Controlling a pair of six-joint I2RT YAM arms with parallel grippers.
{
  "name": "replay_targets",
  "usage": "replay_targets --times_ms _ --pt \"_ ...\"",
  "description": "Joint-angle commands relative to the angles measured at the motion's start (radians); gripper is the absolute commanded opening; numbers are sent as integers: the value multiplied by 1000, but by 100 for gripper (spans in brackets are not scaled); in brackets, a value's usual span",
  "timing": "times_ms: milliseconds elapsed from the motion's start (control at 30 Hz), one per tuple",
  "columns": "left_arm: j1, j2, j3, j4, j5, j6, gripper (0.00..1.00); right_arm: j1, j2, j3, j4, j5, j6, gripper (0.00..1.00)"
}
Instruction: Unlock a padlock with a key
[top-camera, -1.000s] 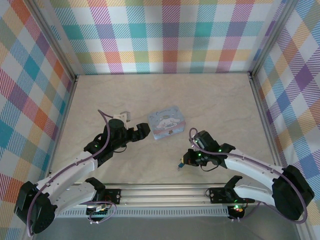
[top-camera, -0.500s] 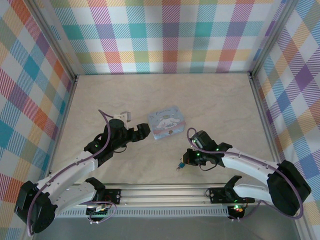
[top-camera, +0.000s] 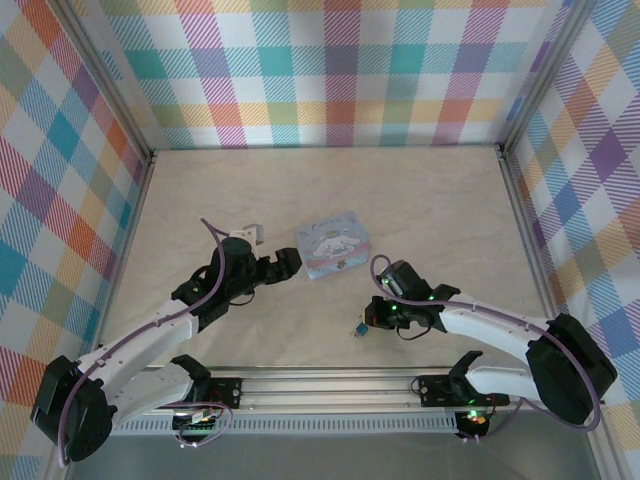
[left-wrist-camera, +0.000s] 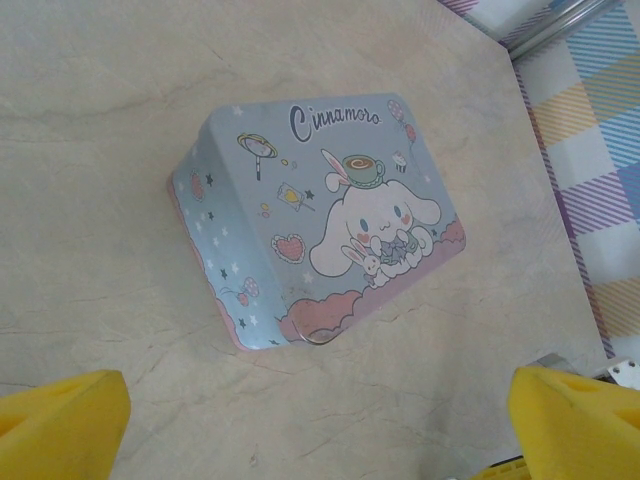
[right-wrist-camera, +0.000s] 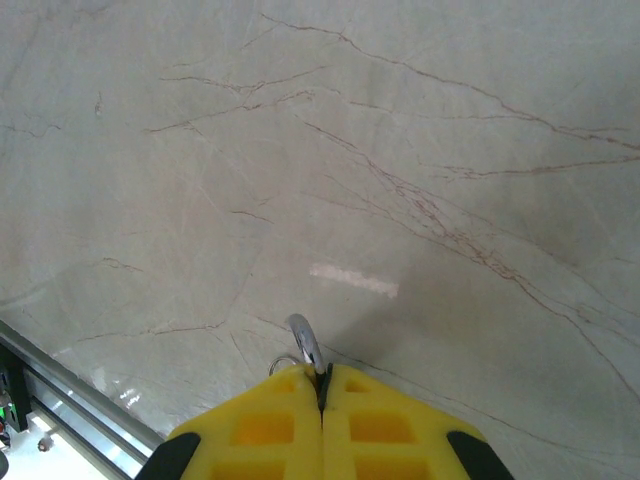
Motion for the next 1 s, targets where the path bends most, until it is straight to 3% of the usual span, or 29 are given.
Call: replay_targets --times_ms 0,300,767,967 --pt "-8 -6 32 -26 -17 14 97 8 13 -1 19 21 -20 6" --pt "-8 -9 43 -41 -21 21 97 7 16 -13 26 32 -20 8" --pt "-7 -82 42 -47 -48 36 97 7 -37 1 -5 96 -27 22" --pt "-8 -160 46 -95 -130 44 97 6 -97 47 -70 171 -70 30"
